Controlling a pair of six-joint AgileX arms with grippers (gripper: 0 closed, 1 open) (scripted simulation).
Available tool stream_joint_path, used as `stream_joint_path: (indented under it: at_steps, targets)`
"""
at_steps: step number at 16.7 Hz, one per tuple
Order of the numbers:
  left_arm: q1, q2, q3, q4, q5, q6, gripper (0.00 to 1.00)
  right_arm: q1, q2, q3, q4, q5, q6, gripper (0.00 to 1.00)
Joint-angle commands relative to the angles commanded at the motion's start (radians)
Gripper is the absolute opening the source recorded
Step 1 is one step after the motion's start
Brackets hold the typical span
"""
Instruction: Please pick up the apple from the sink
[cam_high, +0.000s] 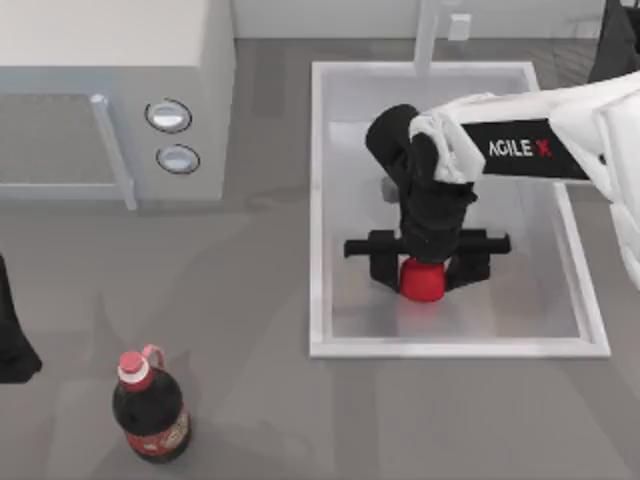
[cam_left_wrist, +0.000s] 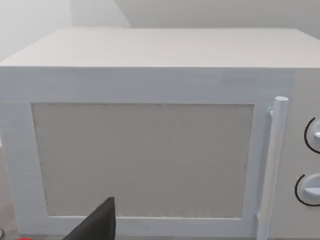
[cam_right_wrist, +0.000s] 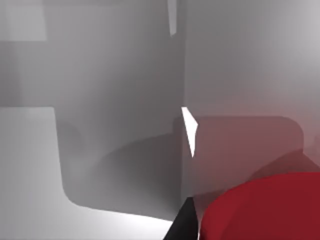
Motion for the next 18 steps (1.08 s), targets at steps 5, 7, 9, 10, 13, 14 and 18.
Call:
stream_joint_path:
  at_steps: [5,7,9,10,13,14,18]
  targets:
    - [0.000,0.000,0.000,0.000,0.000,0.000,1.00,0.003,0.028,0.165,-0.161,0.000,0.003,0.00]
    - [0.000,0.000,0.000,0.000,0.000,0.000,1.00,0.004,0.041,0.305,-0.297,0.000,0.004,0.00]
    - [0.000,0.000,0.000,0.000,0.000,0.000,1.00,0.004,0.052,0.483,-0.462,0.001,0.004,0.00]
    - [0.000,0.000,0.000,0.000,0.000,0.000,1.00,0.004,0.055,0.578,-0.549,0.001,0.004,0.00]
    - [0.000,0.000,0.000,0.000,0.000,0.000,1.00,0.002,0.060,0.843,-0.797,0.001,0.002,0.00]
    - [0.000,0.000,0.000,0.000,0.000,0.000,1.00,0.001,0.059,0.913,-0.867,0.001,0.001,0.00]
    - [0.000,0.000,0.000,0.000,0.000,0.000,1.00,-0.004,0.049,1.091,-1.042,0.000,-0.004,0.00]
